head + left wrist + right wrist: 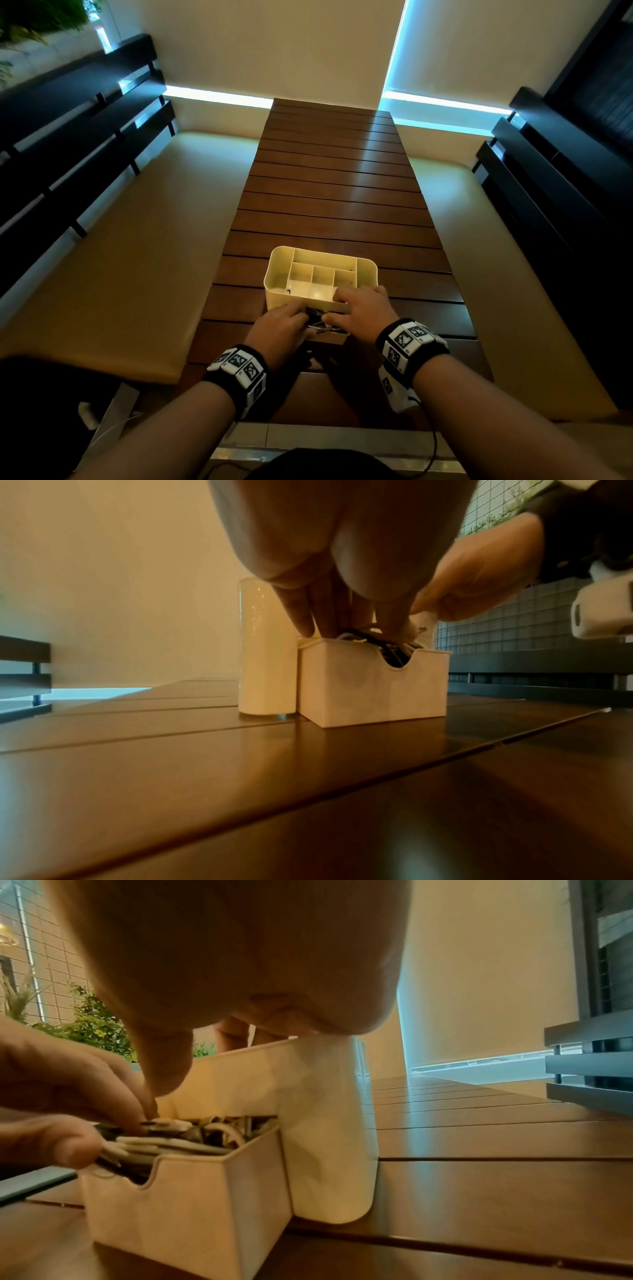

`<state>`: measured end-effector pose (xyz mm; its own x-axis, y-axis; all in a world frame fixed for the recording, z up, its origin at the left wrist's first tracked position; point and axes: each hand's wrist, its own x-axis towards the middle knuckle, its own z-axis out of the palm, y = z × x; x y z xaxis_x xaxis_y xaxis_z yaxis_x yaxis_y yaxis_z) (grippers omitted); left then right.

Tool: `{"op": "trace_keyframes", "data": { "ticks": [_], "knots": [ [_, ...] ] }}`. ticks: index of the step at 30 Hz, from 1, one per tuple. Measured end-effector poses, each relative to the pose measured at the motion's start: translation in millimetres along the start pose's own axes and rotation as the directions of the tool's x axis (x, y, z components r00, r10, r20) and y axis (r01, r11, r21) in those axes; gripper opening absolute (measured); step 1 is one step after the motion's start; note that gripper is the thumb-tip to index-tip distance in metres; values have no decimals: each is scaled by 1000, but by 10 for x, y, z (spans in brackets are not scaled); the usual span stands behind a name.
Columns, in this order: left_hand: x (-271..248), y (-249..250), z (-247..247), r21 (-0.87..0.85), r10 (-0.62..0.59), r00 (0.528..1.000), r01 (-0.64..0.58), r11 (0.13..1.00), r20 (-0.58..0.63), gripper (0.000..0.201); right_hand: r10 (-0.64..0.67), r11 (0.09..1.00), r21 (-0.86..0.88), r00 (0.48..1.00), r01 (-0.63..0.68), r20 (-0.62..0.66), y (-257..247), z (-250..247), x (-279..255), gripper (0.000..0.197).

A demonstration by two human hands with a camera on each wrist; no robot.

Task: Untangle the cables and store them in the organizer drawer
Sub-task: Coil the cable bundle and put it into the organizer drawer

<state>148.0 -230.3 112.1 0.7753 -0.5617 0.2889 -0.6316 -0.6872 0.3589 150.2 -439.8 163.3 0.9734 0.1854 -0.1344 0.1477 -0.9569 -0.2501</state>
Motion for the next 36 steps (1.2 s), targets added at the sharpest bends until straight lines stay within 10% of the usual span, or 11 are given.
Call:
{"op": "trace_keyframes", "data": {
  "ticks": [13, 18, 23, 36],
  "knots": [
    [178, 251, 56, -124, -389, 919, 394, 911, 62, 27, -11, 984, -175, 1000, 8, -16, -39, 96, 66, 30],
    [151, 302, -133, 148, -269, 963, 266, 952, 1, 65, -19, 981, -191, 1000, 14, -24, -26, 104, 72, 34],
    [414, -37, -406, 333, -317, 911, 223, 916, 263, 103, -29, 985, -171, 999, 33, 26, 13, 65, 76, 42],
    [440, -101, -424, 283, -291, 874, 186, 941, 390, 73, -31, 990, -139, 982, 4, -188, 69, 251, -139, 63]
  ]
}}
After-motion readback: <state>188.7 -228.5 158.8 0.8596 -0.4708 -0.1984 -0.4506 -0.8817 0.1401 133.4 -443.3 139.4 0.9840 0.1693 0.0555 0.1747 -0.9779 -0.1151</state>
